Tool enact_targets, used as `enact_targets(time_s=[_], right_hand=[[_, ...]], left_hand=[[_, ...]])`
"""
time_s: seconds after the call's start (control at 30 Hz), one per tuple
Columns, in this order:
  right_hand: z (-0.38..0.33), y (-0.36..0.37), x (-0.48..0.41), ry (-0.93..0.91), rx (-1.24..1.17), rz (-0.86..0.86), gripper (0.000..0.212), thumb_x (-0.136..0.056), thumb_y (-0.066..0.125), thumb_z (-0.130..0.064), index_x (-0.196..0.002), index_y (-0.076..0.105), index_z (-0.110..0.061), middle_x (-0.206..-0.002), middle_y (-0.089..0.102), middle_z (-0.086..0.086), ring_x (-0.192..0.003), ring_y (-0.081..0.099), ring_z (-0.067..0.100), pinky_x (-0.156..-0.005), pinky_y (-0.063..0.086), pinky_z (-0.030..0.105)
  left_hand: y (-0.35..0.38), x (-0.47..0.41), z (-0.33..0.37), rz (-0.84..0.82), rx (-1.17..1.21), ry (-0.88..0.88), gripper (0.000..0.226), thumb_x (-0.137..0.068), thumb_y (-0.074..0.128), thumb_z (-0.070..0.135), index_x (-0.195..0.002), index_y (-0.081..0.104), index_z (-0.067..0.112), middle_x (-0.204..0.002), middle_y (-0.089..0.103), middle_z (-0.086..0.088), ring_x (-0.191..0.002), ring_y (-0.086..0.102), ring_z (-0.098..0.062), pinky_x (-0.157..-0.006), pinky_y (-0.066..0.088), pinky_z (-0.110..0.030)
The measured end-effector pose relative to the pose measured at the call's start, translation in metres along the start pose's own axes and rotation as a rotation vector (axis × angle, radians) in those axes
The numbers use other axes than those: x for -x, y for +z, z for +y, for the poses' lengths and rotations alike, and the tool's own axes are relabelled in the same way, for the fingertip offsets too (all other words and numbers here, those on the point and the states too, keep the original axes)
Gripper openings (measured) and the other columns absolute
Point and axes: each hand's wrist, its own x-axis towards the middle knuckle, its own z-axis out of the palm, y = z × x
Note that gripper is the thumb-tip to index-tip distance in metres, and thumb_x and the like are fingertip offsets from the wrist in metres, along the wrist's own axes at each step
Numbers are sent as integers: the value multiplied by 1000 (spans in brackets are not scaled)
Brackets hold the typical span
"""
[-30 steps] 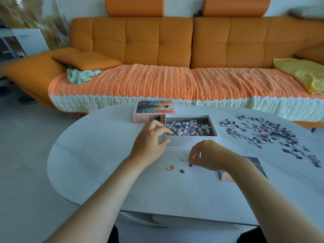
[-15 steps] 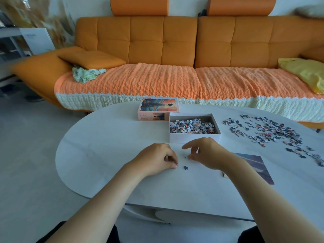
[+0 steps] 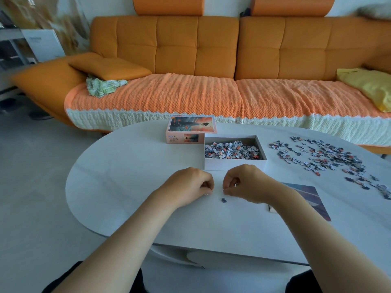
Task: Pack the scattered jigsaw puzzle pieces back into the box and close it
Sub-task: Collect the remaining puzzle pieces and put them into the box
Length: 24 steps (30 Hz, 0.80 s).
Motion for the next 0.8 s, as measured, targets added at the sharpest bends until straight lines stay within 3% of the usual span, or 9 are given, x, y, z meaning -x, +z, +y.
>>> enact_targets(time_s=[0.23,0.4,0.6,0.7,0.8], right_hand=[[-10,3,10,-18,39,-100,7,-76,77,-22,-79,73,-28,-74,67,-13,-62,56,-5,-50,38,6],[-13,2,8,13,89,-120,7,-78,75,-23,-83,73,-28,-73,64,-17,-62,54,-5,-49,35,5],[-14,0,1,22,174,-81,12,-80,66,-21,-79,73,-31,-76,62,-15,-77,63,10,-73,57,28],[-6,2,-6,-22,231,-11,14,-75,59,-19,-75,70,-27,-76,61,-11,-72,61,14,-69,57,30],[2,-5,-12,-77,214,60,11,-75,60,-14,-74,70,-19,-70,65,-5,-61,54,10,-57,47,20]], left_hand=[[0,-4,4,27,46,-38,5,-87,65,30,-91,68,31,-90,67,12,-82,59,-8,-67,43,-22],[-4,-10,8,66,75,-60,3,-87,66,32,-89,68,33,-85,65,15,-72,54,0,-62,39,-20],[-14,-24,8,247,134,-94,3,-88,65,32,-86,68,32,-82,67,17,-67,53,6,-60,40,-21],[-15,-37,8,342,186,-112,3,-88,66,31,-88,69,31,-83,67,16,-67,53,3,-60,39,-21],[-13,-50,10,395,188,-126,4,-89,65,30,-90,69,30,-86,68,14,-66,52,2,-56,34,-18]])
